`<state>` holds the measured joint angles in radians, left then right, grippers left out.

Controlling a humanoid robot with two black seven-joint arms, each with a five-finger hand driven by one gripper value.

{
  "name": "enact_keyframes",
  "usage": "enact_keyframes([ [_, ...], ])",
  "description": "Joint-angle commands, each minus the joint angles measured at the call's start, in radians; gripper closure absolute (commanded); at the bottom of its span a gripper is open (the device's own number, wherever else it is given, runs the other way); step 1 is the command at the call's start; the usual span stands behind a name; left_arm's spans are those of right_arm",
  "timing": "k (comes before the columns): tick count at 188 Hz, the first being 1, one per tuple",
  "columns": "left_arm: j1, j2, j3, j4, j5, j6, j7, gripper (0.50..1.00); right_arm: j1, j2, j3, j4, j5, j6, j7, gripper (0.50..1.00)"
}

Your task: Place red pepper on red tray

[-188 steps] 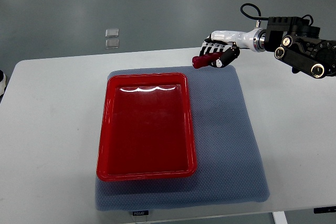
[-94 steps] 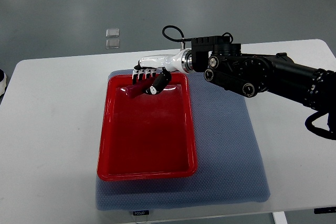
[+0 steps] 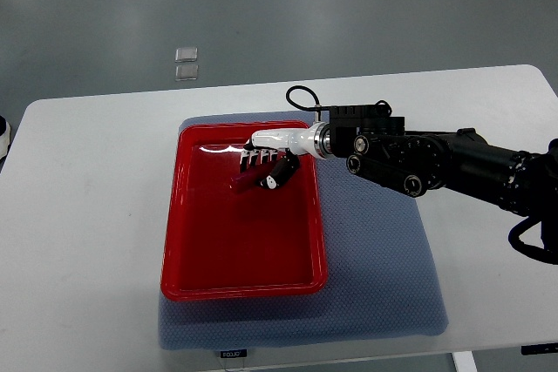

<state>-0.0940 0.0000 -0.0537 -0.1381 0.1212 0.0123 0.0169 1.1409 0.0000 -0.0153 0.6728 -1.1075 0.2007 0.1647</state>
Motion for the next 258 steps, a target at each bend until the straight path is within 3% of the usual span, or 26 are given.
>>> enact_keyframes([
  [1,0.0,0.0,-0.001,0.002,0.0,0.0,0.0,0.5,-0.009,0.0,0.002,0.001,0.002,-0.003,0.002,0.873],
  [8,0.0,0.0,-0.001,0.003,0.0,0.0,0.0,0.5,-0.012,0.0,0.002,0.001,0.002,-0.006,0.004,0.797],
  [20,0.0,0.0,0.0,0.003,0.0,0.0,0.0,0.5,-0.013,0.0,0.003,0.001,0.003,-0.009,0.004,0.734],
  [25,0.0,0.0,-0.001,0.003,0.0,0.0,0.0,0.5,-0.015,0.0,0.003,0.001,0.003,-0.009,0.006,0.683],
  [34,0.0,0.0,-0.001,0.003,0.0,0.0,0.0,0.5,-0.015,0.0,0.003,0.001,0.003,-0.009,0.006,0.683],
  [35,0.0,0.0,0.0,0.002,0.0,0.0,0.0,0.5,-0.016,0.0,0.008,0.001,0.006,-0.007,0.006,0.6],
  [37,0.0,0.0,0.0,0.002,0.0,0.0,0.0,0.5,-0.016,0.0,0.009,-0.001,0.008,-0.007,0.006,0.597],
  [75,0.0,0.0,0.0,0.0,0.0,0.0,0.0,0.5,-0.007,0.0,0.048,-0.001,0.028,-0.009,0.007,0.593],
  [101,0.0,0.0,0.0,0.0,0.0,0.0,0.0,0.5,-0.004,-0.045,0.362,0.001,0.141,0.005,0.007,0.593],
  [138,0.0,0.0,0.002,-0.001,0.0,0.0,0.0,0.5,-0.118,-0.198,0.69,0.004,0.569,0.01,0.009,0.591],
  [148,0.0,0.0,0.002,-0.001,0.0,0.0,0.0,0.5,-0.118,-0.198,0.69,0.004,0.569,0.01,0.009,0.591],
  [149,0.0,0.0,0.003,-0.001,0.0,0.0,0.0,0.5,-0.169,-0.225,0.749,0.002,0.713,0.017,0.009,0.591],
  [153,0.0,0.0,0.003,-0.001,0.0,0.0,0.0,0.5,-0.194,-0.235,0.768,0.004,0.777,0.025,0.009,0.589],
  [179,0.0,0.0,0.003,-0.003,0.001,-0.002,0.0,0.5,-0.326,-0.267,0.814,0.004,1.031,0.112,0.013,0.589],
  [206,0.0,0.0,0.003,-0.003,0.001,-0.002,0.0,0.5,-0.406,-0.25,0.819,0.002,1.098,0.16,0.032,0.589],
  [258,0.0,0.0,0.003,-0.001,0.001,-0.002,0.0,0.5,-0.438,-0.183,0.821,-0.004,1.098,0.158,0.07,0.589],
])
